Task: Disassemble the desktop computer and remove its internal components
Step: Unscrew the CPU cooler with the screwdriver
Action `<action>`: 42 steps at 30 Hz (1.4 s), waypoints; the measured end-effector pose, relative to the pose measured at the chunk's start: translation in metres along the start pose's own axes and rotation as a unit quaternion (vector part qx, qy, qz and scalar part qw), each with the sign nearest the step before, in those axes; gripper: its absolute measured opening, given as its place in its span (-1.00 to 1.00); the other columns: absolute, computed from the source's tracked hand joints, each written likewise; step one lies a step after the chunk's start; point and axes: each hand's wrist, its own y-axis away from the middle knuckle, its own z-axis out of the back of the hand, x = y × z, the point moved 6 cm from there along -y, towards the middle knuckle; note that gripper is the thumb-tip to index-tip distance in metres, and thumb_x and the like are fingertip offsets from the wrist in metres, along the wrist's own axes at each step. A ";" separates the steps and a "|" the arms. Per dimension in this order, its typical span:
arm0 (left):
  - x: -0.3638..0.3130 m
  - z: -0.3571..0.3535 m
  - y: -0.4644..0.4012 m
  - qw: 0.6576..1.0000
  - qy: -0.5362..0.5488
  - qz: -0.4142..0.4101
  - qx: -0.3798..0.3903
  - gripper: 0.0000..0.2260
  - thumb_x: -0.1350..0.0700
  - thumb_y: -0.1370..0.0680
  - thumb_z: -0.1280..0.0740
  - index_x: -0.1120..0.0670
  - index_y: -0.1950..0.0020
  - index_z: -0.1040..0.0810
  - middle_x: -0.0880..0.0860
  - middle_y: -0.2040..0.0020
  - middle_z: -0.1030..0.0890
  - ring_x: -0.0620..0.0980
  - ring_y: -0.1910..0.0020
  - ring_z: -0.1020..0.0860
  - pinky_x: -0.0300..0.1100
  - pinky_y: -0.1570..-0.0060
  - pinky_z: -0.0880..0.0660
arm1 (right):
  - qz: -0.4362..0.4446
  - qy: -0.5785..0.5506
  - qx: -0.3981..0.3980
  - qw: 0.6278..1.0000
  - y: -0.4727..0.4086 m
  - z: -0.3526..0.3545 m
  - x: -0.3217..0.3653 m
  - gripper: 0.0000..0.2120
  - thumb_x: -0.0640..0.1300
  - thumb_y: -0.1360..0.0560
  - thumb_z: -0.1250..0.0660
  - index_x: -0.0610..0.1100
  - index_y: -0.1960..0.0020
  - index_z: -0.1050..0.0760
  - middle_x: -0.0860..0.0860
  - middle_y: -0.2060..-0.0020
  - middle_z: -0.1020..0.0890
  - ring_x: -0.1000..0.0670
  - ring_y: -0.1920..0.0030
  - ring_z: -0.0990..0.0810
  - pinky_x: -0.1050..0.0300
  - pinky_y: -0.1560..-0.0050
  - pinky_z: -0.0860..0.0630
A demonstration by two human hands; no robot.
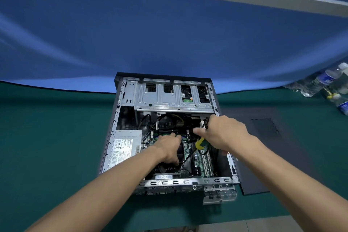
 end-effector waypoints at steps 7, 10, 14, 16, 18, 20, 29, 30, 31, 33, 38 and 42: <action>0.000 -0.001 0.000 1.000 -0.004 -0.002 -0.005 -0.25 -0.02 -0.37 -0.51 0.16 -0.43 -0.22 0.19 -0.37 -0.34 0.19 -0.33 -0.36 0.02 -0.33 -0.29 | 0.154 -0.129 0.022 0.979 0.005 -0.005 0.008 -0.81 -0.07 -0.44 -0.38 -0.01 0.01 -0.40 0.04 0.06 -0.53 0.00 0.10 -0.49 0.12 0.21 -0.36; 0.001 -0.003 0.001 1.000 -0.021 -0.007 -0.017 -0.28 -0.03 -0.39 -0.48 0.15 -0.42 -0.23 0.17 -0.33 -0.36 0.17 -0.33 -0.35 0.03 -0.35 -0.25 | 0.112 -0.095 -0.026 0.989 0.003 -0.006 0.000 -0.75 0.06 -0.45 -0.39 0.00 0.00 -0.39 0.05 0.10 -0.54 -0.02 0.11 -0.51 0.11 0.23 -0.37; 0.003 -0.005 0.005 0.994 -0.078 -0.031 -0.063 -0.27 -0.12 -0.41 -0.41 0.16 -0.44 -0.22 0.14 -0.35 -0.37 0.12 -0.37 -0.26 0.05 -0.41 -0.13 | 0.065 -0.097 -0.103 0.988 0.004 0.001 -0.014 -0.78 0.05 -0.43 -0.36 -0.02 0.07 -0.38 0.03 0.19 -0.54 -0.06 0.20 -0.50 0.13 0.38 -0.32; 0.000 -0.001 0.009 0.979 -0.156 -0.058 -0.114 -0.31 -0.21 -0.41 -0.35 0.17 -0.39 -0.30 0.11 -0.28 -0.44 0.10 -0.29 -0.27 0.00 -0.31 -0.19 | 0.058 -0.094 -0.150 0.983 0.004 0.010 -0.020 -0.79 0.05 -0.39 -0.36 -0.03 0.11 -0.39 0.02 0.23 -0.55 -0.08 0.23 -0.50 0.11 0.37 -0.32; -0.003 -0.001 0.012 0.970 -0.192 -0.070 -0.135 -0.35 -0.23 -0.43 -0.32 0.19 -0.33 -0.37 0.09 -0.22 -0.48 0.09 -0.23 -0.30 -0.04 -0.23 -0.24 | 0.056 -0.106 -0.191 0.974 0.004 0.021 -0.025 -0.77 0.06 -0.37 -0.36 -0.05 0.14 -0.40 0.03 0.28 -0.56 -0.08 0.26 -0.50 0.10 0.34 -0.33; -0.003 -0.005 0.013 0.977 -0.167 -0.057 -0.120 -0.37 -0.16 -0.45 -0.34 0.21 -0.36 -0.34 0.12 -0.23 -0.46 0.10 -0.19 -0.36 -0.03 -0.16 -0.34 | 0.057 -0.130 -0.219 0.965 0.004 0.029 -0.027 -0.76 0.07 -0.36 -0.36 -0.05 0.15 -0.39 0.06 0.37 -0.52 -0.03 0.33 -0.47 0.12 0.41 -0.29; 0.004 -0.016 0.013 0.998 0.000 -0.024 -0.054 -0.32 0.08 -0.49 -0.38 0.05 -0.50 -0.09 0.27 -0.45 -0.17 0.27 -0.05 -0.54 0.05 0.02 -0.50 | 0.097 -0.202 -0.234 0.946 -0.003 0.032 0.001 -0.80 0.10 -0.37 -0.35 0.04 0.21 -0.38 0.10 0.52 -0.48 0.12 0.46 -0.41 0.19 0.50 -0.21; 0.006 -0.016 0.013 0.998 0.011 -0.017 -0.052 -0.32 0.07 -0.49 -0.37 0.02 -0.50 -0.09 0.26 -0.48 -0.12 0.28 -0.05 -0.54 0.04 0.02 -0.49 | 0.104 -0.198 -0.230 0.947 -0.004 0.030 0.006 -0.80 0.12 -0.39 -0.35 0.04 0.21 -0.38 0.09 0.53 -0.47 0.11 0.48 -0.40 0.19 0.51 -0.19; 0.007 -0.018 0.013 0.999 0.016 -0.013 -0.049 -0.33 0.06 -0.49 -0.37 0.00 -0.50 -0.08 0.23 -0.50 -0.08 0.28 -0.05 -0.54 0.02 0.03 -0.48 | 0.111 -0.194 -0.225 0.948 -0.006 0.028 0.011 -0.80 0.13 -0.40 -0.34 0.05 0.20 -0.39 0.08 0.54 -0.47 0.10 0.49 -0.40 0.19 0.51 -0.19; 0.008 -0.020 0.013 0.999 0.016 -0.012 -0.048 -0.33 0.05 -0.50 -0.35 0.01 -0.51 -0.06 0.21 -0.51 -0.05 0.27 -0.02 -0.54 0.00 0.08 -0.46 | 0.123 -0.193 -0.214 0.950 -0.009 0.023 0.020 -0.80 0.15 -0.42 -0.33 0.04 0.19 -0.41 0.05 0.54 -0.48 0.07 0.50 -0.40 0.18 0.52 -0.21; 0.009 -0.018 0.015 0.999 0.012 -0.006 -0.048 -0.28 0.08 -0.52 -0.34 0.12 -0.52 0.02 0.20 -0.54 -0.01 0.27 -0.04 -0.55 -0.02 0.12 -0.45 | 0.139 -0.181 -0.194 0.954 -0.017 0.014 0.038 -0.79 0.11 -0.43 -0.34 -0.02 0.16 -0.45 0.06 0.58 -0.42 0.10 0.51 -0.39 0.18 0.51 -0.19; 0.007 -0.018 0.016 0.999 -0.006 -0.010 -0.037 -0.26 0.06 -0.54 -0.31 0.20 -0.53 0.09 0.21 -0.54 0.04 0.28 -0.10 -0.52 -0.01 0.03 -0.49 | 0.145 -0.165 -0.186 0.958 -0.024 0.008 0.047 -0.79 0.10 -0.44 -0.34 -0.03 0.15 -0.45 0.07 0.58 -0.42 0.12 0.51 -0.37 0.21 0.52 -0.17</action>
